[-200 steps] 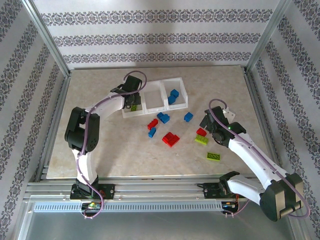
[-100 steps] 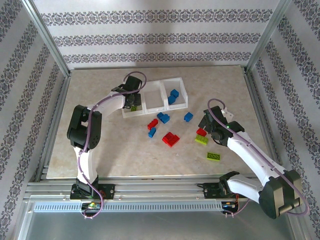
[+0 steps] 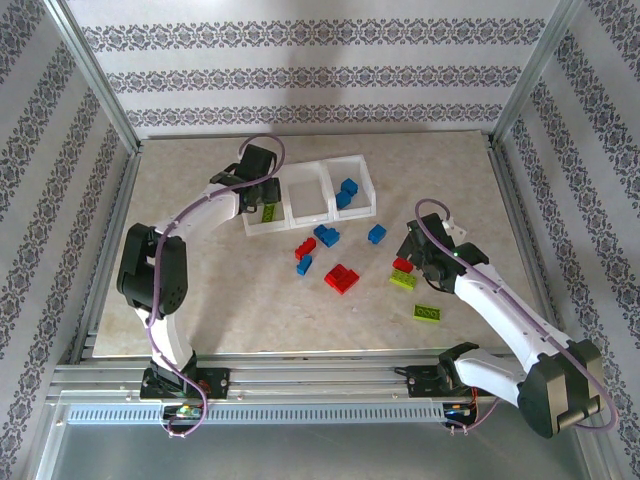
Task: Sort the legos into containers by color
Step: Pick up the lego from the center of the table.
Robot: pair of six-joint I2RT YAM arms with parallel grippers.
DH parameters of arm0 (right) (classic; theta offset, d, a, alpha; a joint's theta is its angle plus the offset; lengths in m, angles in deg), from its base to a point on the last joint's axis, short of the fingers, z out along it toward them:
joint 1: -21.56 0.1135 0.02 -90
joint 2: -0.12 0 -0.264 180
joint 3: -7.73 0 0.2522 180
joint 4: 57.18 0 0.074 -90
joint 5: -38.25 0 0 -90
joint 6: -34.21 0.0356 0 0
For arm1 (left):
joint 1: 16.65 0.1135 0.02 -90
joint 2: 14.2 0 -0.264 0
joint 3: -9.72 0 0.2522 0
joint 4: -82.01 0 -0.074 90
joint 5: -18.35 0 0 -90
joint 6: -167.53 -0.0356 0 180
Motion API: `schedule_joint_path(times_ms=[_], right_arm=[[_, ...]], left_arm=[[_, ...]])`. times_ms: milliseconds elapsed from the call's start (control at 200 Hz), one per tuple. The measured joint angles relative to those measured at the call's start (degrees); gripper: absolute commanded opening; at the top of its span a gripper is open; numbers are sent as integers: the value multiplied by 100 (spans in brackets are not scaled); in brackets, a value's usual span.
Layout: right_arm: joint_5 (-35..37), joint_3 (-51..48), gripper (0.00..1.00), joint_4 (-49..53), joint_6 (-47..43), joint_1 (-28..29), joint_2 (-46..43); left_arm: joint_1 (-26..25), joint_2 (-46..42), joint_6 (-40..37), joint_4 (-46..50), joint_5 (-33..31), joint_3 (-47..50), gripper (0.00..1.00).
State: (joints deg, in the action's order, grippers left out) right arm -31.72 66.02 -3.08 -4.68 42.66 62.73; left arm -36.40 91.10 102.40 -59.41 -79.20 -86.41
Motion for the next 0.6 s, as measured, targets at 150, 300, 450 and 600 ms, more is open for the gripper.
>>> schedule_joint_path(times_ms=[150, 300, 450, 600], right_arm=[[-2, -17, 98, 87, 0, 0, -57], [-66, -52, 98, 122, 2, 0, -85], [-208, -57, 95, 120, 4, 2, -66], [-317, -57, 93, 96, 28, 136, 98]], left_arm=[[0, -72, 9, 0, 4, 186, 65], [0, -247, 68, -7, 96, 396, 74], [0, -623, 155, -42, 227, 739, 84], [-2, -1054, 299, -136, 328, 1128, 97]])
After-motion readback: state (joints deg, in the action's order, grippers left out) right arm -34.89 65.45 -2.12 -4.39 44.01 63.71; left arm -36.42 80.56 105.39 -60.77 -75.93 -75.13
